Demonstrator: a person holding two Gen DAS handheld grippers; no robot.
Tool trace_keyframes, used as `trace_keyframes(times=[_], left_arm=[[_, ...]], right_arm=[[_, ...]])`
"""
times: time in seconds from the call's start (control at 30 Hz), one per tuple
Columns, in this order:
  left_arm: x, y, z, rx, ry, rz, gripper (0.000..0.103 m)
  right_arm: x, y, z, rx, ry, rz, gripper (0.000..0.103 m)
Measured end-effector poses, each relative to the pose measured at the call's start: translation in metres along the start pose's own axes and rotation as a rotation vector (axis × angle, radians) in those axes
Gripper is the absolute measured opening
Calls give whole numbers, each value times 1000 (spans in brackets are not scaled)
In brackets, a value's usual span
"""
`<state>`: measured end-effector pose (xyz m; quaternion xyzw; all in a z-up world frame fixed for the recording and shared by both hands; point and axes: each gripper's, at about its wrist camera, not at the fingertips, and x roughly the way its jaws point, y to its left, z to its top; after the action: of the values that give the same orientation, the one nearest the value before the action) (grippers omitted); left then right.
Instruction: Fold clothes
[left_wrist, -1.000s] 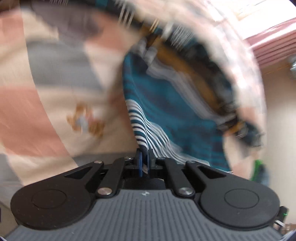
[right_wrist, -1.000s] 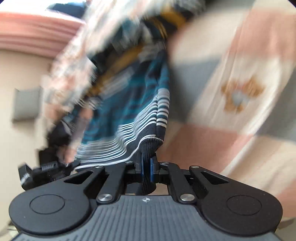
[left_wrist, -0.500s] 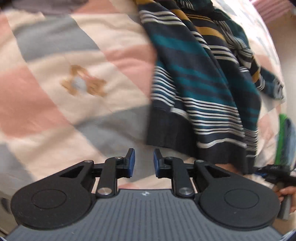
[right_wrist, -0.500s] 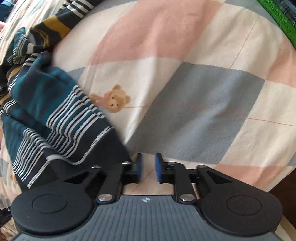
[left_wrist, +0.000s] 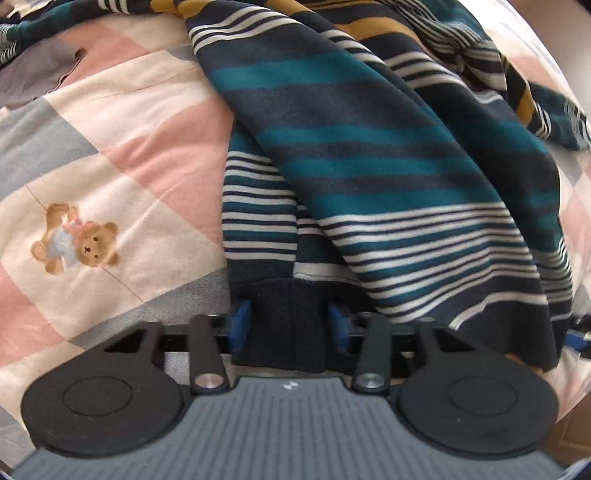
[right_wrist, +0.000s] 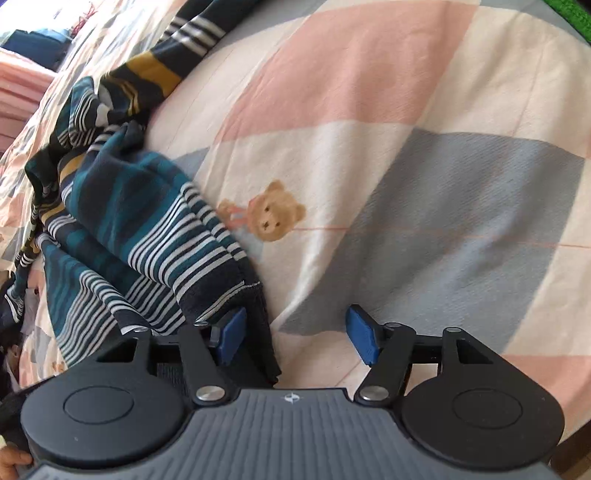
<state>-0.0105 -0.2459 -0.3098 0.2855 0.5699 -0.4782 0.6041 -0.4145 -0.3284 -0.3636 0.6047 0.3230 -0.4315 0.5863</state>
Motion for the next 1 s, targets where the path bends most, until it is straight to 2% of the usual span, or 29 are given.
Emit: trace_keyframes(times=[0.03,0.07,0.17,0.23,0.33,0.4,0.47,0.53,0.57,0.67,0.73,0.77,0.8,0.83,0.9,0.93,1.0], left_arm=[[-6,0,0,5,-3,-20,2],[-15,-3,0,32,-16,-31,2],[-63,0,4,72,-81,-119,1],[-105,16,9,20,-150,-180,1],[-176,51,8,-110,-272,-257,1],[-218,73,-6,-185,-343,-249,1],[-239,99,-30,-268,-369,-202,1],[-237,124,-59,-362,-331,-170,1],[-224,131,-74,-398,-290,-151,1],[-148,138,-99,-431,-104,-47,2],[-99,138,-104,-432,4,11,0],[-83,137,-104,-417,36,43,0],[-79,136,-101,-396,43,60,0],[-80,136,-98,-390,41,55,6],[-90,139,-93,-382,8,50,18],[-96,142,-91,-371,-8,56,21],[-108,146,-89,-358,-31,76,21]], right_arm=[[2,3,1,5,25,17,18],[2,6,2,11,46,33,5],[-21,11,11,37,25,88,4],[-45,12,18,50,-8,172,3],[-90,23,30,23,-79,248,3],[-116,32,35,-8,-112,272,3],[-132,33,29,-20,-110,260,2],[-137,21,14,2,-73,230,1],[-128,15,6,19,-40,186,1],[-80,-5,-18,36,82,10,1],[-52,-12,-28,43,127,-48,2],[-45,-9,-29,27,141,-58,3],[-41,-1,-30,-11,150,-57,11],[-42,7,-30,-57,140,-71,16],[-44,22,-27,-166,102,-102,52],[-46,28,-26,-211,78,-128,58],[-48,38,-20,-284,53,-189,60]])
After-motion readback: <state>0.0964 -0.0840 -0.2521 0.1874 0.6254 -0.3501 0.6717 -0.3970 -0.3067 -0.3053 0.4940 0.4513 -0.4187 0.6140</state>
